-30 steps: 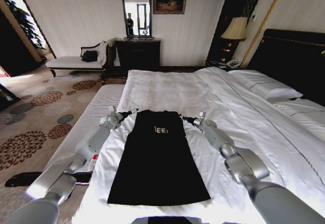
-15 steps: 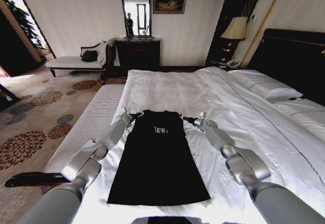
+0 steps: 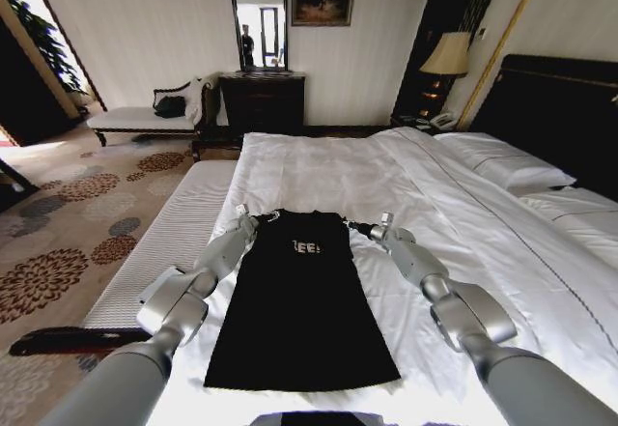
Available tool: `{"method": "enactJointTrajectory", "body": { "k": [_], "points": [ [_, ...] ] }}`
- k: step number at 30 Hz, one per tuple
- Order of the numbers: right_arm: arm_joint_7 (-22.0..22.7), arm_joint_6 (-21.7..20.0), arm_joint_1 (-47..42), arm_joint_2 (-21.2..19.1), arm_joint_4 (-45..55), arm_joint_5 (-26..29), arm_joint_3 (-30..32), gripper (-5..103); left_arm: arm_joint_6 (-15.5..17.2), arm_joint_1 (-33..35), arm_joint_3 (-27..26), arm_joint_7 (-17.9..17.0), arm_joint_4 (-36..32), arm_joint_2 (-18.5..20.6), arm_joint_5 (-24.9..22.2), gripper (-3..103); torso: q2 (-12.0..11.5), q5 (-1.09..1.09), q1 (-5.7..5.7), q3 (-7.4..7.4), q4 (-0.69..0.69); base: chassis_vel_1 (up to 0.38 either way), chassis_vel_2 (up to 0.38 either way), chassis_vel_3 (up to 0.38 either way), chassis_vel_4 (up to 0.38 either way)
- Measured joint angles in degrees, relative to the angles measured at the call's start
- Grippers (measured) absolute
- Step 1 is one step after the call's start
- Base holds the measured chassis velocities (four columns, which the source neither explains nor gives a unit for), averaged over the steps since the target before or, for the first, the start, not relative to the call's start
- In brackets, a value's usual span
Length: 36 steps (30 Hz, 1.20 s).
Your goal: Fold the clothes on the bed.
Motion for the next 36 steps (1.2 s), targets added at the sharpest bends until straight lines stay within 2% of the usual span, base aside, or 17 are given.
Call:
{"method": "enactJointTrajectory", "body": {
  "k": [5, 9, 12, 14, 17, 19, 24, 26, 28, 29, 32, 34, 36],
  "points": [
    [0.0, 0.0, 0.1, 0.1, 0.0, 0.2, -0.1, 0, -0.1, 0.4, 0.4, -0.6, -0.7, 0.8, 0.4, 99, 0.0, -0.01, 0.00, 0.00, 0.01, 0.000, 0.000, 0.000, 0.000],
    [0.2, -0.1, 0.2, 0.2, 0.0, 0.5, -0.2, 0, -0.2, 0.6, 0.5, -0.6, -0.7, 0.9, 0.8, 93, 0.0, -0.01, 0.00, 0.00, 0.01, 0.000, 0.000, 0.000, 0.000],
    [0.2, -0.3, 0.3, 0.0, 0.1, 0.8, -0.3, 0, -0.5, 0.8, 0.7, 0.0, -0.6, 0.3, 1.6, 79, 0.0, -0.01, 0.00, 0.00, 0.00, 0.000, 0.000, 0.000, 0.000],
    [0.2, -0.3, 0.3, -0.2, 0.2, 0.8, -0.3, 0, -0.6, 0.9, 0.6, 0.1, -0.6, 0.2, 1.8, 79, 0.0, -0.01, 0.00, 0.00, -0.01, 0.000, 0.000, 0.000, 0.000],
    [0.2, -0.3, 0.2, -0.6, 0.4, 0.9, -0.4, 0, -0.8, 1.1, 0.5, -0.1, -0.7, -0.2, 2.2, 62, 0.0, 0.00, 0.00, 0.00, 0.01, 0.000, 0.000, 0.000, 0.000],
    [0.2, -0.3, 0.1, -0.8, 0.5, 1.0, -0.4, 0, -0.8, 1.1, 0.4, -0.2, -0.7, -0.2, 2.2, 62, 0.0, 0.00, 0.00, 0.00, 0.01, 0.000, 0.000, 0.000, 0.000],
    [0.0, -0.4, 0.0, -1.3, 0.7, 1.1, -0.4, 0, -0.9, 1.1, 0.2, -0.9, -0.9, -0.1, 2.2, 35, 0.0, 0.00, 0.00, 0.00, 0.00, 0.000, 0.000, 0.000, 0.000],
    [0.0, -0.4, 0.0, -1.3, 0.7, 1.1, -0.4, 0, -0.9, 1.1, 0.1, -1.1, -1.0, 0.0, 2.2, 35, 0.0, 0.00, 0.00, 0.00, 0.00, 0.000, 0.000, 0.000, 0.000],
    [-0.1, -0.4, 0.0, -1.3, 0.7, 1.2, -0.5, 0, -0.9, 1.1, 0.1, -1.2, -1.1, 0.1, 2.2, 24, 0.0, 0.00, 0.00, 0.00, 0.01, 0.000, 0.000, 0.000, 0.000],
    [-0.1, -0.4, 0.0, -1.3, 0.7, 1.2, -0.5, 0, -0.9, 1.1, 0.1, -1.2, -1.1, 0.1, 2.2, 24, 0.0, 0.00, 0.00, 0.00, 0.01, 0.000, 0.000, 0.000, 0.000],
    [-0.1, -0.4, 0.0, -1.3, 0.8, 1.2, -0.5, 0, -0.9, 1.1, 0.1, -1.5, -1.2, 0.0, 2.2, 8, 0.0, 0.00, 0.00, 0.00, 0.00, 0.000, 0.000, 0.000, 0.000],
    [-0.2, -0.4, -0.1, -1.3, 0.8, 1.3, -0.5, 0, -1.0, 1.1, 0.1, -1.5, -1.2, -0.1, 2.2, 8, 0.0, 0.00, 0.00, 0.00, 0.00, 0.000, 0.000, 0.000, 0.000],
    [-0.2, -0.4, -0.3, -1.3, 0.9, 1.3, -0.5, 0, -1.0, 1.2, 0.1, -1.7, -1.4, -0.2, 2.4, 2, 0.0, 0.00, 0.00, 0.00, 0.00, 0.000, 0.000, 0.000, 0.000]
  ]
}}
